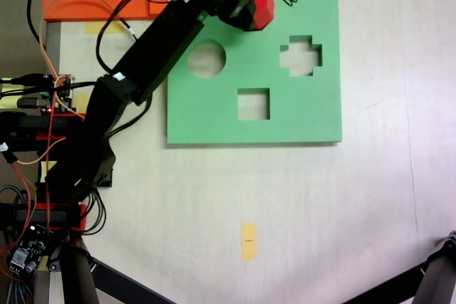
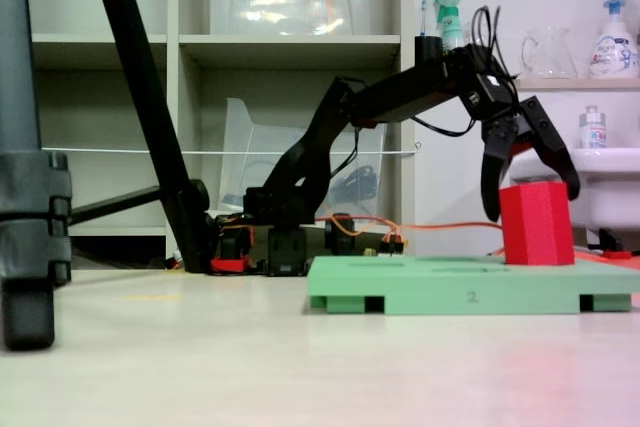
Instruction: Put the octagonal pillar block into the corresponding hole
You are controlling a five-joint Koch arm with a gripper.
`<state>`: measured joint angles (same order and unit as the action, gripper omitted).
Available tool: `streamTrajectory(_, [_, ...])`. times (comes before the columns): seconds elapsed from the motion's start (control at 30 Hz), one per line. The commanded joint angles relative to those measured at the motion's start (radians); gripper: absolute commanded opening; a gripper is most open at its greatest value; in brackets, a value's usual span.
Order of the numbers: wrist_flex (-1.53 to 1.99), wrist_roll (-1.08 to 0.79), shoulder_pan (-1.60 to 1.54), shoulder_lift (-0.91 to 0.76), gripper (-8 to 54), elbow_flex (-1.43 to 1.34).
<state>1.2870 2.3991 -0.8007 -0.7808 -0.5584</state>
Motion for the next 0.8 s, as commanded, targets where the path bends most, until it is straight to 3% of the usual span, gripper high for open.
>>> streamTrajectory(0.0, [-0.064,-0.124,0.020,0.037,25.6,0.003])
streamTrajectory(0.33, [-0.054,-0.141,0.017,0.063,27.7,0.011])
streamTrajectory(0.77, [0.272,-0.106,-0.012,-0.025,27.7,0.017])
